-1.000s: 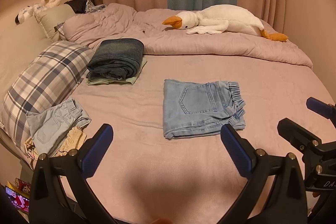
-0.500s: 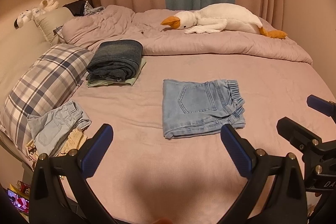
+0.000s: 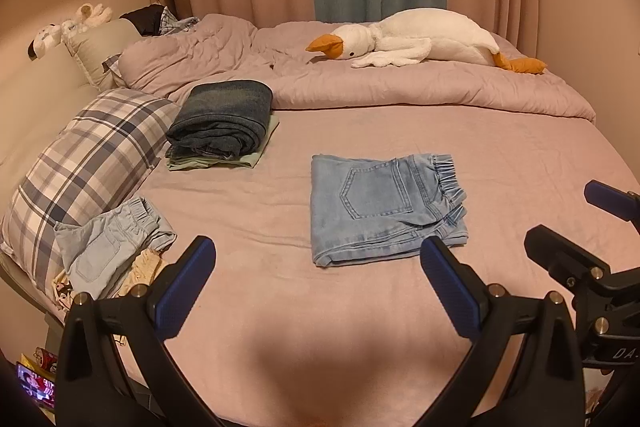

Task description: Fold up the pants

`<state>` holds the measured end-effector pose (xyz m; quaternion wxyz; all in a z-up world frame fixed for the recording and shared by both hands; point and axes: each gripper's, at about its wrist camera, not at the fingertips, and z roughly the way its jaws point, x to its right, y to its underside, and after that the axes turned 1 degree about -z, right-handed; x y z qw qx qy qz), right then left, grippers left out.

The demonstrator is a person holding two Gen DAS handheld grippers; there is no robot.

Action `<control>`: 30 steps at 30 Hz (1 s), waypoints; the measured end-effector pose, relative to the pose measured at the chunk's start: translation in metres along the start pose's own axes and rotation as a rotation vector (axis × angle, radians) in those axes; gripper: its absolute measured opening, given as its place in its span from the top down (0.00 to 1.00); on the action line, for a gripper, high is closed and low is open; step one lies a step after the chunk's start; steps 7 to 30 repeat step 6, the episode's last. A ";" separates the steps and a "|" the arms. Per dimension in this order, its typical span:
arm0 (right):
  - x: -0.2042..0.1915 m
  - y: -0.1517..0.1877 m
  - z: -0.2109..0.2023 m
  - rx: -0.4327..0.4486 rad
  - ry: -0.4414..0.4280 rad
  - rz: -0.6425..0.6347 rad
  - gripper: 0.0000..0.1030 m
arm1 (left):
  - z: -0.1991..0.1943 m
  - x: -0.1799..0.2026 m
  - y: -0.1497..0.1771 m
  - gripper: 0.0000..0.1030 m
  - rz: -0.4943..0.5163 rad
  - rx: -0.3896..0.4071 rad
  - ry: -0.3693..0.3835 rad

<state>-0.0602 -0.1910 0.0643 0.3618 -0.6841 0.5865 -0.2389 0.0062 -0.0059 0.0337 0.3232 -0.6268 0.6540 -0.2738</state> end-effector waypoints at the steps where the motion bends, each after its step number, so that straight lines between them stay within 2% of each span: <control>1: 0.000 0.000 0.000 0.001 0.000 -0.001 0.01 | 0.000 0.001 0.000 0.01 0.000 0.001 -0.001; 30: 0.001 0.000 0.000 -0.001 -0.001 0.000 0.01 | 0.000 0.000 -0.001 0.01 -0.004 -0.001 -0.003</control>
